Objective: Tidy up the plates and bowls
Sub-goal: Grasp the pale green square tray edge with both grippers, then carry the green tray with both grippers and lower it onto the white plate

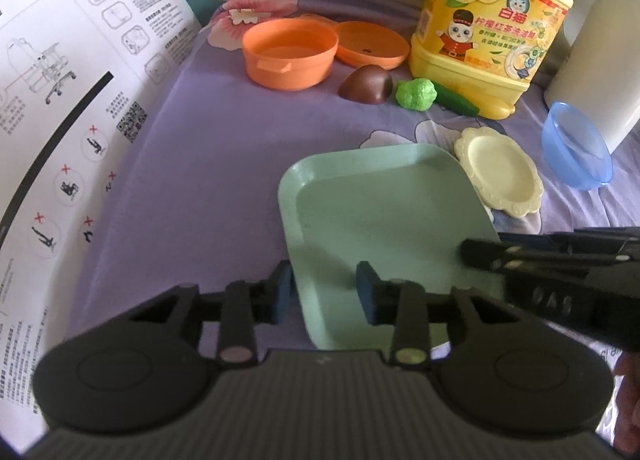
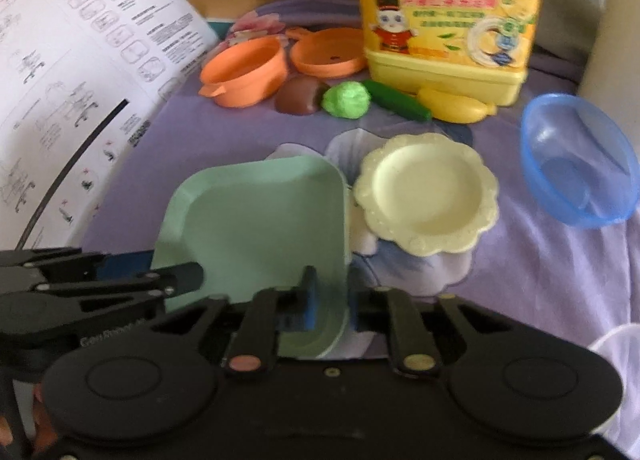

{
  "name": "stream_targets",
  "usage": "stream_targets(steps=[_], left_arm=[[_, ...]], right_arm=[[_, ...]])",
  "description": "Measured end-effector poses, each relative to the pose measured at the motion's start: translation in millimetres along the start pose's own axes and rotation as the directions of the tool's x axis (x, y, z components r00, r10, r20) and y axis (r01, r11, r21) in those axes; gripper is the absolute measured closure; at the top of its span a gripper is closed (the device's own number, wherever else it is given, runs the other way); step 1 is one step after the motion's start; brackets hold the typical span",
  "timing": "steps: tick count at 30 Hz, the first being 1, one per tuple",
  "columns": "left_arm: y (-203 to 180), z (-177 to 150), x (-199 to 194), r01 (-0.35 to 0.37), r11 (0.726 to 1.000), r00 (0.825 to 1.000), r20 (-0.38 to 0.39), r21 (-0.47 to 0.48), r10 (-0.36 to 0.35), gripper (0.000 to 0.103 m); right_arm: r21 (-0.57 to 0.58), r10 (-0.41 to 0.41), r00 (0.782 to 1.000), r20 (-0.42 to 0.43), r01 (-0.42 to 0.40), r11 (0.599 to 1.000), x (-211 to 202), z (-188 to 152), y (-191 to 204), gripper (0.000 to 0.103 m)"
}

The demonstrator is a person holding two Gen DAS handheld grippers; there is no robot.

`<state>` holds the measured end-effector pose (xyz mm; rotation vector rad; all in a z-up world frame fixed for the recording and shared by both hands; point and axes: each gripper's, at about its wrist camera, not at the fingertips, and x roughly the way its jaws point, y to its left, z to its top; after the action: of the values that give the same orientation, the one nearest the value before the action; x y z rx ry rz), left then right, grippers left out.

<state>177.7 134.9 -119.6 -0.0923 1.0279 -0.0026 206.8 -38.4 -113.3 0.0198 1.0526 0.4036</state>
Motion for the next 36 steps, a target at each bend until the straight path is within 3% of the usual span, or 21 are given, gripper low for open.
stream_targets(steps=[1,4,7,21,36], left_arm=[[-2.1,0.0,0.1,-0.005,1.000,1.000,0.001,0.002,0.005,0.067],[-4.8,-0.2,-1.0,-0.032,0.999,0.999,0.006,0.004,0.032,0.069],[-1.1,-0.7,-8.4,-0.055,0.998,0.998,0.019,-0.012,0.055,0.069],[-7.6,-12.1,-58.8,-0.031,1.000,0.997,0.069,-0.003,0.031,0.069],[-25.1,-58.6,-132.5,0.022,0.999,0.991,0.128,0.033,-0.027,0.069]], right_arm=[[-0.020,0.008,1.000,-0.003,-0.008,1.000,0.5,0.3,3.8,0.066],[-0.078,-0.044,0.999,0.007,0.045,0.996,0.8,-3.8,19.9,0.066],[-0.074,-0.044,0.999,0.001,0.044,0.996,-4.6,-7.2,26.6,0.071],[-0.043,-0.029,0.999,0.033,0.031,0.999,-56.0,-24.0,33.1,0.072],[-0.022,-0.037,0.996,0.080,0.039,0.999,-136.5,-68.0,35.8,0.072]])
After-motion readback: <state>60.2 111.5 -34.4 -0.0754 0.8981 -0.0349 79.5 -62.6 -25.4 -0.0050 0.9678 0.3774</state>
